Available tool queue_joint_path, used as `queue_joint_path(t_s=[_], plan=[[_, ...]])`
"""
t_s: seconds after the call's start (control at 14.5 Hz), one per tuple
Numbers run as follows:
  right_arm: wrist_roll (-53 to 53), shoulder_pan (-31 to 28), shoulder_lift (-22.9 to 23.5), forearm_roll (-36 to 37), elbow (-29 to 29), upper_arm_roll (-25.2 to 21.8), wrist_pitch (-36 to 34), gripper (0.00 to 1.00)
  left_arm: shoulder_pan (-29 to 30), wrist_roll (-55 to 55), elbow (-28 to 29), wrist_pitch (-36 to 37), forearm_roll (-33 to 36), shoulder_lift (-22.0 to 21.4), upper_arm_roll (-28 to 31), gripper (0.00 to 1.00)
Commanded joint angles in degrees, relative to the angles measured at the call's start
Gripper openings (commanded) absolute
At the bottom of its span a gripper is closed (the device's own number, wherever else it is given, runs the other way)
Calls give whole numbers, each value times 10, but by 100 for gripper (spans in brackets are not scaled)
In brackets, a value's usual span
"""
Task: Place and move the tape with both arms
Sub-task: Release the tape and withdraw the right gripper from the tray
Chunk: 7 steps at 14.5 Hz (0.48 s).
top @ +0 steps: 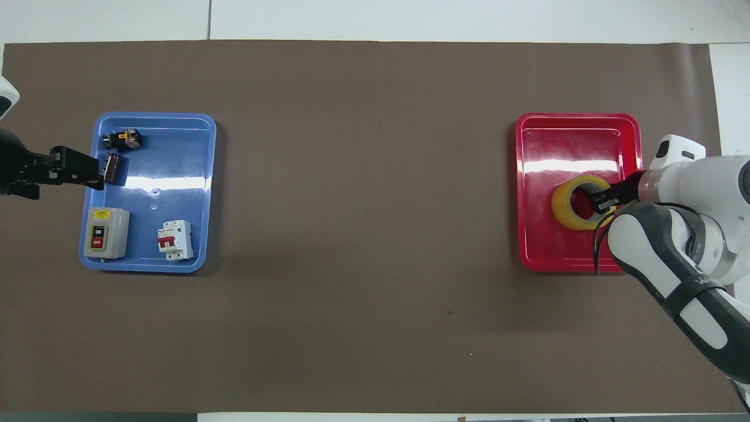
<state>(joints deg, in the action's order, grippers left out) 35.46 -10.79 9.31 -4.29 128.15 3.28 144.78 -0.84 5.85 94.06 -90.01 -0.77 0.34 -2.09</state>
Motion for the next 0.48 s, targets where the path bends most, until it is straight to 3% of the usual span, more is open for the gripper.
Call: queue_joint_path(t_s=[0.0,0.21,0.41], plan=[[-7,3,-34,-18,-25,3,-61,100,4,-2,10,-4,0,-11,-1,100],[-101,6,-72,26,-95,2,-217,100,4,-2,10,-4,0,-11,-1,100],[-193,39,-104,71,-155,4,-324,100,4,-2,10,-4,0,-11,-1,100]])
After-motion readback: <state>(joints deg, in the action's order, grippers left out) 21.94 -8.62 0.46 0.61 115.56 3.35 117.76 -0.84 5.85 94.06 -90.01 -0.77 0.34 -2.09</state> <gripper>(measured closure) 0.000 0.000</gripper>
